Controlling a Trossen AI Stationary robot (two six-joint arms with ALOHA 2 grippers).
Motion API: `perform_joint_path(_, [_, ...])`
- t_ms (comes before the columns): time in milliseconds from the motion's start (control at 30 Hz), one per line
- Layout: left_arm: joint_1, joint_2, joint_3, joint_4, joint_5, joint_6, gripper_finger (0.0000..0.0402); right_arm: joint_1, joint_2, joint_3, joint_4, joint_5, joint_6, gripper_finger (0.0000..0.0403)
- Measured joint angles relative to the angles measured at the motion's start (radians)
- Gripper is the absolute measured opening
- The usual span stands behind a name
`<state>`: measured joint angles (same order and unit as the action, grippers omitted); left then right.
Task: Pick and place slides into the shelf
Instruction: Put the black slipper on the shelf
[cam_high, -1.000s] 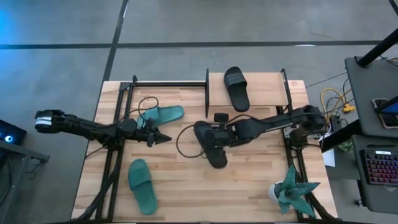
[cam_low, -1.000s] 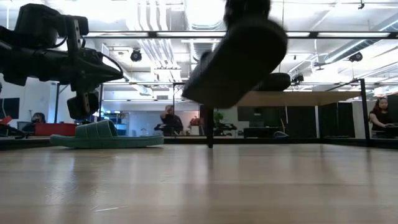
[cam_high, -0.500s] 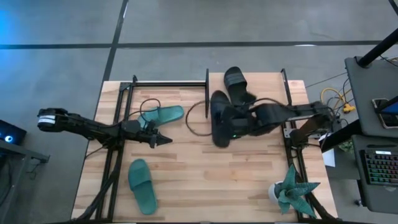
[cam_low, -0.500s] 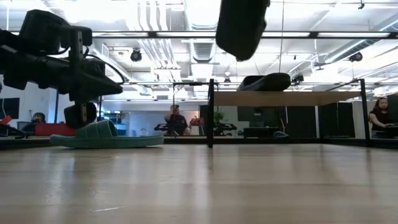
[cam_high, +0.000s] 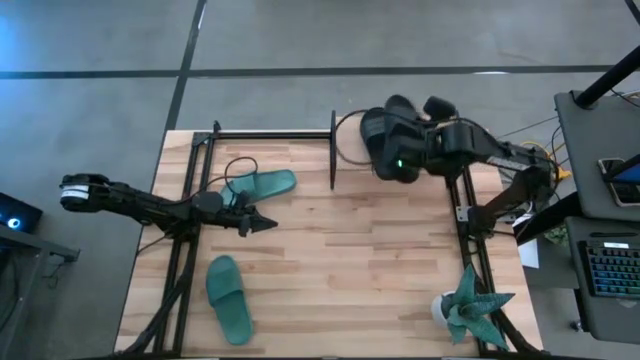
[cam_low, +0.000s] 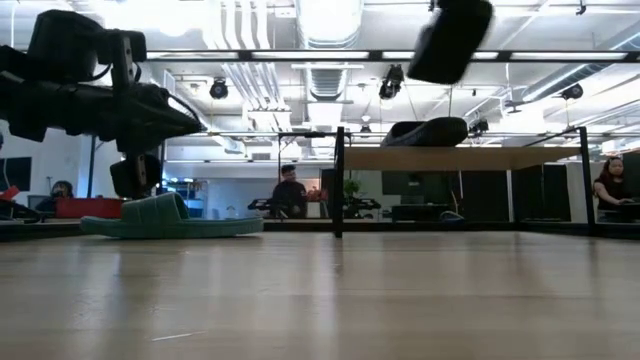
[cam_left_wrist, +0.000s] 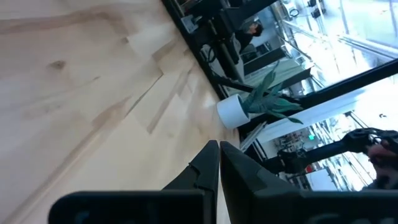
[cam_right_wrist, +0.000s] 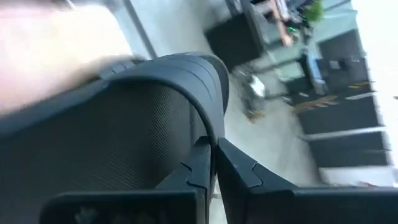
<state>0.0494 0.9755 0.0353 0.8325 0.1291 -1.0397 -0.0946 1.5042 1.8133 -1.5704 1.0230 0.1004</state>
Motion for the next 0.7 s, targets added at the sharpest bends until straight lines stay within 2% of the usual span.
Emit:
perform_joint_path(133, [0.0,-0.001,0.001,0.025,0.0,0.0,0.0,-0.123,-0.017,-0.068,-0.002,-0.056,-0.159,0.0012])
perform_joint_path(333, [0.0,0.003,0.001,0.029,-0.001,0.002,0.0,-0.234,-0.01,-0.219,0.027,-0.02,-0.336,0.0013])
perform_joint_path(467, [0.0,0.004,0.001,0.026,-0.003,0.007,0.0,-0.278,-0.011,-0.321,0.095,-0.011,-0.422,0.0013])
perform_joint_path(700, [0.001,0.005,0.001,0.027,-0.003,0.007,0.0,-0.295,-0.012,-0.437,0.336,-0.013,-0.587,0.0013])
